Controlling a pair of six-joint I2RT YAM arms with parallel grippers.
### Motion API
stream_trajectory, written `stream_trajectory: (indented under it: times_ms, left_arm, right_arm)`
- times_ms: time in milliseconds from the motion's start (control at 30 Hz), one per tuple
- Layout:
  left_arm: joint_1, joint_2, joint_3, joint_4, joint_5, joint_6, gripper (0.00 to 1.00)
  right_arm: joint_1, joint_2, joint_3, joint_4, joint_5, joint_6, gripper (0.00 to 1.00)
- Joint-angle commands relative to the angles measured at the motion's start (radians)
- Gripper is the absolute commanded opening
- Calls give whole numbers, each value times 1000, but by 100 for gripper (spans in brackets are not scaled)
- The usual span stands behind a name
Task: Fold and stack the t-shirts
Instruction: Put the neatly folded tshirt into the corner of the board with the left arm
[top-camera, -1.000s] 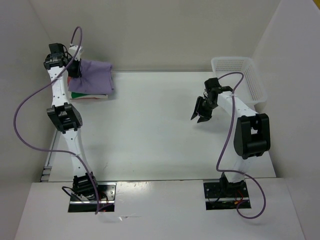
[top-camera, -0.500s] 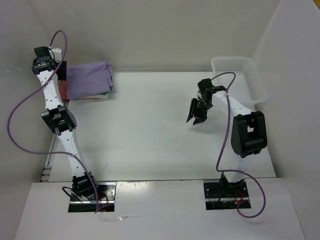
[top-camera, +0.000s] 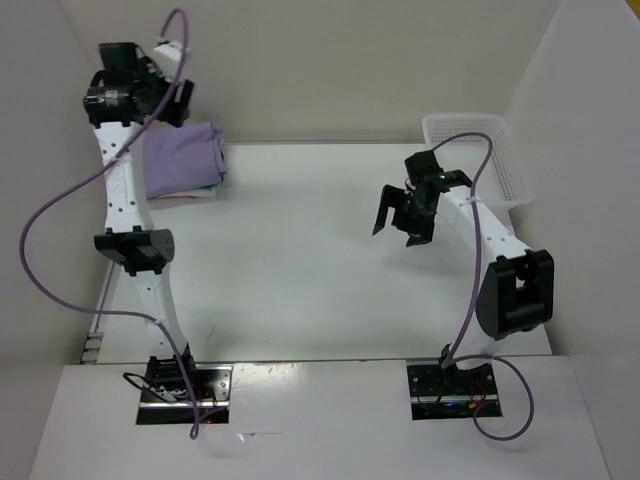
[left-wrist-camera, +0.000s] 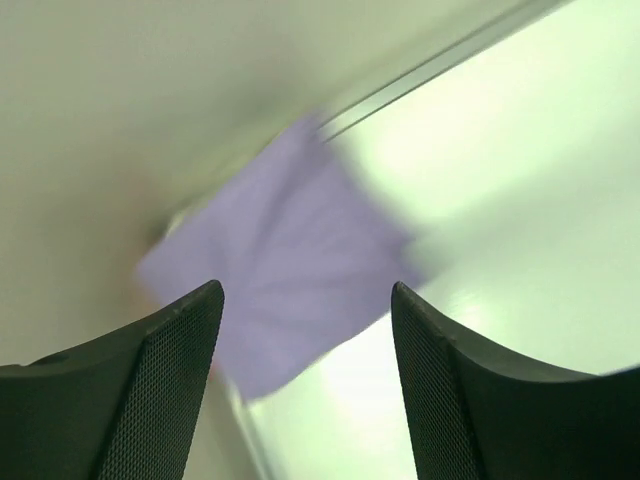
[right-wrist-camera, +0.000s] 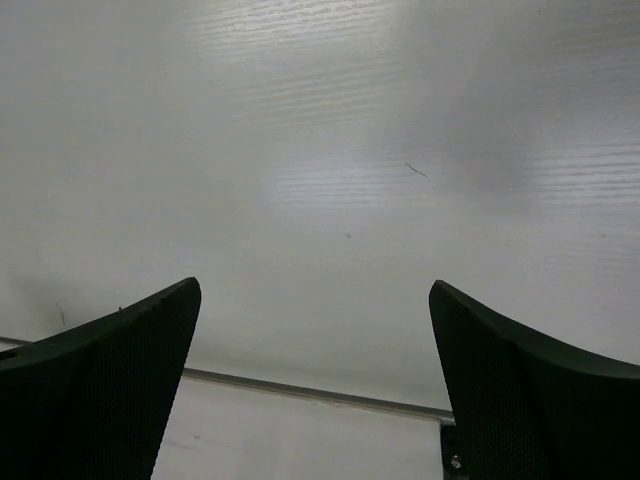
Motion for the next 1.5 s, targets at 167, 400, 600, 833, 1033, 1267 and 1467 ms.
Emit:
stream_trajectory:
  times_ms: [167, 400, 600, 833, 1033, 1267, 1467]
  left_arm:
    - [-414, -150, -186, -186, 297, 130, 85]
    - [-837, -540, -923, 282, 160, 115, 100]
    - [-995, -660, -1398, 436, 62, 79, 100]
    - [-1112, -747, -1727, 459, 51, 178, 100]
    - [-1112, -747, -1747, 423, 85, 198, 100]
    - [-1112, -747, -1747, 414, 85, 198, 100]
    - [-1112, -756, -1756, 414, 94, 207, 100]
  right_arm:
    - [9, -274, -86, -59, 87, -1, 100]
    - [9, -471, -127, -90, 125, 26, 100]
    - [9, -575, -161, -157, 191, 59, 100]
    - [0, -773, -288, -92, 62, 161, 100]
    - [0, -890, -360, -62, -1, 209, 100]
    - [0, -922, -380, -62, -42, 218, 100]
    - [0, -931, -399, -28, -59, 207, 100]
